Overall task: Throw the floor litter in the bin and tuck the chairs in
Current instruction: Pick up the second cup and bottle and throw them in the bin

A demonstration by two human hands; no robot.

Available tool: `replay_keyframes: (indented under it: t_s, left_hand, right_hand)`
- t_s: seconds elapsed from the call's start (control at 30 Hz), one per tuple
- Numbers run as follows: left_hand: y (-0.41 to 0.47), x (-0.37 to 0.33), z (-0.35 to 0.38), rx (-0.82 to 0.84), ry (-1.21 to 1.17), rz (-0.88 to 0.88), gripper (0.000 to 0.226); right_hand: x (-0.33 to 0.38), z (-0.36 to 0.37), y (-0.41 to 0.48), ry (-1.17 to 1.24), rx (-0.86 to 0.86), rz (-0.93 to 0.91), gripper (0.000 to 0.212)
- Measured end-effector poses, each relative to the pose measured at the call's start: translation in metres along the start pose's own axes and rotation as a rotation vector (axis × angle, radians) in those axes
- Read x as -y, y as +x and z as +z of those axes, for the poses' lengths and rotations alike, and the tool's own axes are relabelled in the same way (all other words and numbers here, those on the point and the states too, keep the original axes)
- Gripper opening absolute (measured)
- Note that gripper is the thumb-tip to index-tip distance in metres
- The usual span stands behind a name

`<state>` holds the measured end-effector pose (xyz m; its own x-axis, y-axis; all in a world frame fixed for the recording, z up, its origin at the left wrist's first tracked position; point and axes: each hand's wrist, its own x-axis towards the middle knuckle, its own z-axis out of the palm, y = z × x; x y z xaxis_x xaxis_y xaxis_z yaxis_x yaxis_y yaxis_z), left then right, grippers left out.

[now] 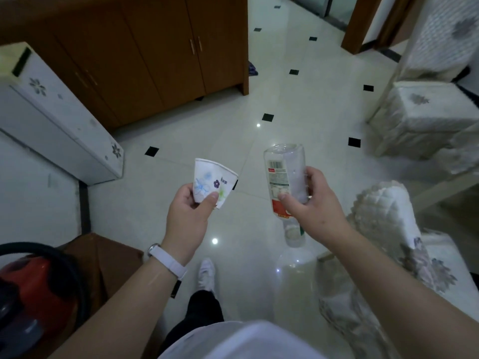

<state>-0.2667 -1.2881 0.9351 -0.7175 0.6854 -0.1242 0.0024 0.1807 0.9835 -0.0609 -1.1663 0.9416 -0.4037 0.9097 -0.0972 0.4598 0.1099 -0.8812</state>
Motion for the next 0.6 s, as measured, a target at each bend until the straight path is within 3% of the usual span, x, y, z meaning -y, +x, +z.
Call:
replay_keyframes:
  t_s: [0.27,0.47,0.6]
  left_hand:
    - [0.155,-0.014,0.011,0.083,-0.084,-0.022,0.011]
    - [0.297,-0.052,0.035,0.227,-0.077,0.047,0.013]
    - [0.344,-0.073,0.071,0.327,-0.085,0.082,0.015]
  right_hand:
    - [0.028,0.024,0.107,-0.047,-0.132,0.082,0.051]
    - [0.059,0.039,0.190,-0.066,-0.283,0.128,0.052]
    - [0.062,0.035,0.225,-0.076,-0.339,0.169,0.052]
